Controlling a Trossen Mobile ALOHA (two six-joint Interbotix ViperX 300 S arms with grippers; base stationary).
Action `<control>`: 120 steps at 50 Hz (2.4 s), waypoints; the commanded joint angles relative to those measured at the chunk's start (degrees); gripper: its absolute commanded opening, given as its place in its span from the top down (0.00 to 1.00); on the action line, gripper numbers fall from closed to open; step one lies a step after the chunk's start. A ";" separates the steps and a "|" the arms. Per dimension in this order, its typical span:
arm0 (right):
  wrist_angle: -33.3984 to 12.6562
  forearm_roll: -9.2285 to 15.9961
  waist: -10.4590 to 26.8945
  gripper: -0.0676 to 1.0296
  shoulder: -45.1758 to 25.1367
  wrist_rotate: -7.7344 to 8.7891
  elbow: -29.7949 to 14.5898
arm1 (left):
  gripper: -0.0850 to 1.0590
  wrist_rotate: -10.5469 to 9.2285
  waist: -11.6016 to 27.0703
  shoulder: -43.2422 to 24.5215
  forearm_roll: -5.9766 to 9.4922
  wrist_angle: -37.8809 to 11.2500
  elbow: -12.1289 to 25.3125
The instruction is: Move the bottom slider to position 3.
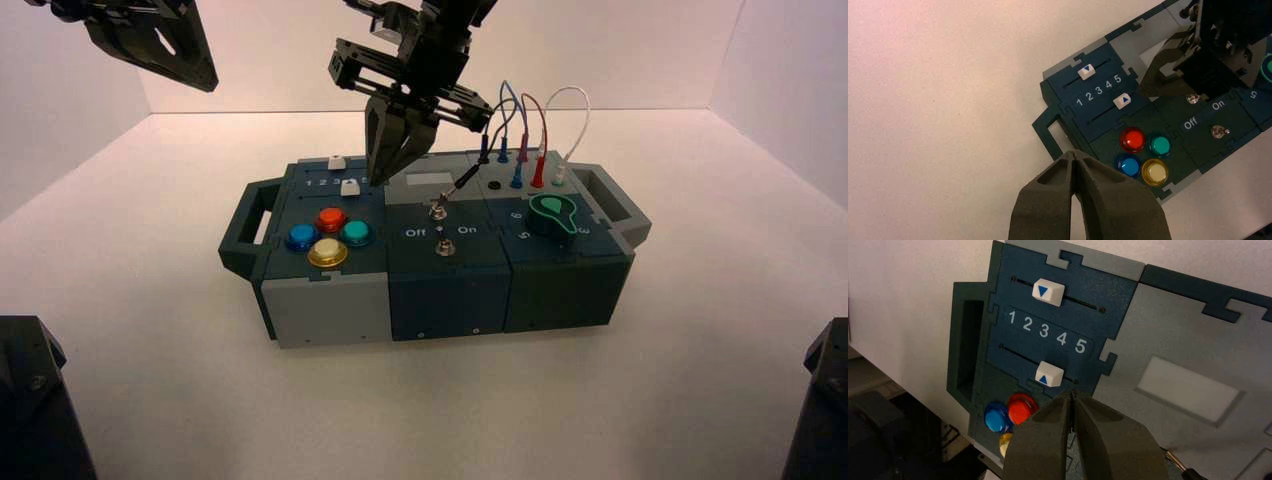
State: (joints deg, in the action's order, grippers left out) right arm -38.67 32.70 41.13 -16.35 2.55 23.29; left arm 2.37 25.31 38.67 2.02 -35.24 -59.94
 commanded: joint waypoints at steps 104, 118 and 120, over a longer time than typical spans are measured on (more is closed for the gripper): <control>-1.23 0.97 -0.44 0.96 -4.22 0.88 -4.13 | 0.95 0.35 -0.09 0.35 -0.09 0.35 1.58; -1.67 1.05 -0.44 0.96 -4.48 0.79 -5.01 | 0.95 0.35 -0.09 0.35 -0.09 0.44 1.58; -1.76 1.14 -0.44 0.96 -4.48 0.79 -5.19 | 0.95 0.35 -0.09 0.35 -0.09 0.44 1.58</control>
State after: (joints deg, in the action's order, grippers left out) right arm -40.34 34.10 41.04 -21.18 2.99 19.07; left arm 2.37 25.31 38.76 2.02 -35.24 -59.94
